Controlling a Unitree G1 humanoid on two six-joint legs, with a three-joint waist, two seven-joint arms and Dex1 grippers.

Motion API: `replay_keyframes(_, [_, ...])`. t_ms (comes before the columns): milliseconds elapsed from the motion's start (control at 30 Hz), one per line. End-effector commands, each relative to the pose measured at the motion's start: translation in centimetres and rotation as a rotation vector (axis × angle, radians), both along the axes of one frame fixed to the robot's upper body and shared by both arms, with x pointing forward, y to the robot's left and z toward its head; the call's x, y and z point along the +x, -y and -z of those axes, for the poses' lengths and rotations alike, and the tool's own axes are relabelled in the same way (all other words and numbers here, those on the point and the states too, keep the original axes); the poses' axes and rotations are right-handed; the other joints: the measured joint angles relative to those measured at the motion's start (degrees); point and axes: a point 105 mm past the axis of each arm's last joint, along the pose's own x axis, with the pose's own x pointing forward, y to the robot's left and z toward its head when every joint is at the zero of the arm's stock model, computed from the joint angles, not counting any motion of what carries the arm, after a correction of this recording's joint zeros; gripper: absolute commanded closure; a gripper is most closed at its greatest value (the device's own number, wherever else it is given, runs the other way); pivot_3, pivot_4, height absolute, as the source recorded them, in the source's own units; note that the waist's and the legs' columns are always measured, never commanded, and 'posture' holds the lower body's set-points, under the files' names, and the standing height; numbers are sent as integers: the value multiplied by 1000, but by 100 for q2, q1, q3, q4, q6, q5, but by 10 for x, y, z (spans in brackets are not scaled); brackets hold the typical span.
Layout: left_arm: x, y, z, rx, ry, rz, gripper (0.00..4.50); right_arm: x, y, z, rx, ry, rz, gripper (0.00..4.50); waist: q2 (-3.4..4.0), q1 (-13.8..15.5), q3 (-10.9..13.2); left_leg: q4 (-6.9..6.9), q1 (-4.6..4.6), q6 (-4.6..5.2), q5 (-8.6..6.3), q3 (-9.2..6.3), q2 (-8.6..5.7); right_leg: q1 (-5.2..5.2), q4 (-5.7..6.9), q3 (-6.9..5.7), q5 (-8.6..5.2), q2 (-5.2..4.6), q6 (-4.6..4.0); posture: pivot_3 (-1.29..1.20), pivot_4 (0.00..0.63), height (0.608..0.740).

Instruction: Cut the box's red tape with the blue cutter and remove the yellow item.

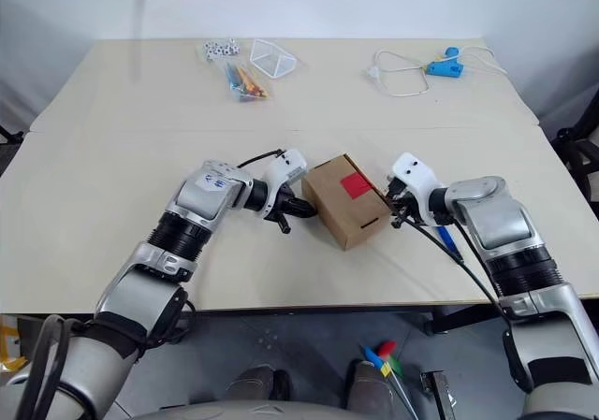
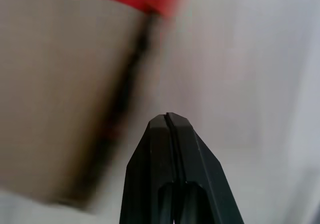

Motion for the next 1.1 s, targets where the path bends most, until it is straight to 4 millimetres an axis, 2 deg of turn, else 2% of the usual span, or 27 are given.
replay_keyframes(33, [0,7,-11,-39,26,14,4500,-15,-14,-18,28,29,-54,4487,0,5,0,1,0,0,0,0,0,0,0,0,0,0,0,0,150,740])
replay_keyframes(233, [-1,-1,-13,-28,28,3,4500,-41,-39,-22,47,19,-109,4487,0,0,0,2,0,-1,0,-1,0,-1,4,0,0,0,0,0,150,740])
replay_keyframes(333, [-6,-3,-13,-17,23,11,4500,-45,-44,-21,56,15,-106,4487,0,2,0,3,0,-1,0,-1,0,-1,5,1,0,0,0,0,150,740])
replay_keyframes(467, [-11,-4,-14,-11,24,16,4500,-46,-43,-15,61,7,-83,4487,0,34,0,5,0,-1,0,-2,-2,0,6,1,0,-1,0,0,150,740])
replay_keyframes(733, [-23,-6,-16,-1,21,14,4500,-29,-34,0,12,8,-11,4487,0,14,0,5,0,-2,0,-1,-1,-1,8,2,0,-1,0,0,150,740])
replay_keyframes(1100, [-20,-23,-7,31,10,-47,4500,-33,-43,-2,17,20,-52,4487,0,-3,0,5,1,-3,1,-2,0,-1,10,3,0,-1,0,0,150,740])
